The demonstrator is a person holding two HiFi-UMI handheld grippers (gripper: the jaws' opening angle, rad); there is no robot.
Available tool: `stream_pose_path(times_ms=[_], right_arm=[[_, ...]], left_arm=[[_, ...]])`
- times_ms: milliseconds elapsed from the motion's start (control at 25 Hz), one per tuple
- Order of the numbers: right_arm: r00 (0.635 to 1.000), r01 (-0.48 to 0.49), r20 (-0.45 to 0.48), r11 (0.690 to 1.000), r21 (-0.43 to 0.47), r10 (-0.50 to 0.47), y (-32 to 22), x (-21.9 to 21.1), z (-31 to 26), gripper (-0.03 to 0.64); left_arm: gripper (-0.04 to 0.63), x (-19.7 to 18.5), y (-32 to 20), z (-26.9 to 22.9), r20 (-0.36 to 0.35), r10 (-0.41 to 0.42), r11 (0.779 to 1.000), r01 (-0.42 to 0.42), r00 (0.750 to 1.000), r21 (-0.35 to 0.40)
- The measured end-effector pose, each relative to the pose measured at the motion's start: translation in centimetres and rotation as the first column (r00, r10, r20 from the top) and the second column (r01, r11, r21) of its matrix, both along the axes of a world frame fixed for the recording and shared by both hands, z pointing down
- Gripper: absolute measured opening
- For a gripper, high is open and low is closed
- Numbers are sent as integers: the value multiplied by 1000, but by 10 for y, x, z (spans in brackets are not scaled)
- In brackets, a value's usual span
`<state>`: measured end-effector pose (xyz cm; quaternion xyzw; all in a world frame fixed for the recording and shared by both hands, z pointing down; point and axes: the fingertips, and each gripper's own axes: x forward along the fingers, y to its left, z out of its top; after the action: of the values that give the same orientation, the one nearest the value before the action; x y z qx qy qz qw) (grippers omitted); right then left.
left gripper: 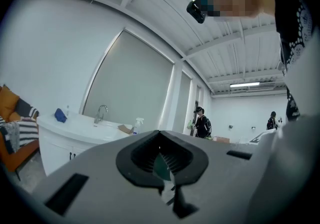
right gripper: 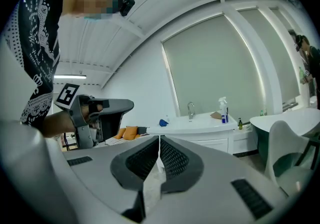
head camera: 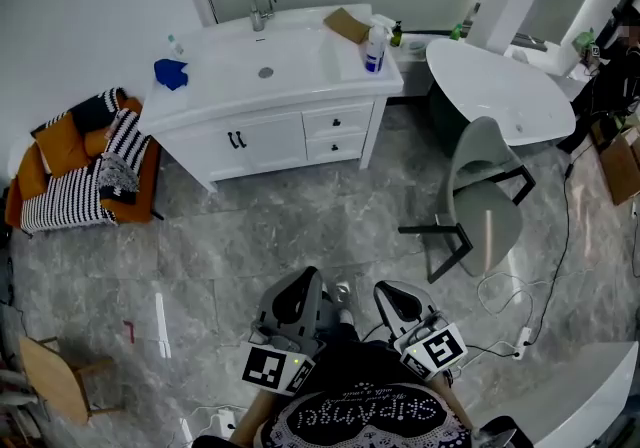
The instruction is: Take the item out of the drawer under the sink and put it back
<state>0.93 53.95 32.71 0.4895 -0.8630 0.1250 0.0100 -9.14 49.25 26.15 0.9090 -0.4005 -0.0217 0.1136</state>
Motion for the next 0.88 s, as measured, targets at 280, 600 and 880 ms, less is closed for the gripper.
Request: stream_pose_path(times_ms=[280,600,880], right_arm=[[987,-22,-159,999,32,27,-54,-22,-16,20],[986,-99,-131,994,38,103,-92,-29,-17,20],[986,-104,-130,994,25,106,-106,-39,-14,20]], left_arm=[[5,-13,-57,-14,29,77,997,-77,997,11],[5,-36,-110,-24,32,73,993,-75,997,94],[5,-55,-125,-9,58,65,997,-67,996,31]])
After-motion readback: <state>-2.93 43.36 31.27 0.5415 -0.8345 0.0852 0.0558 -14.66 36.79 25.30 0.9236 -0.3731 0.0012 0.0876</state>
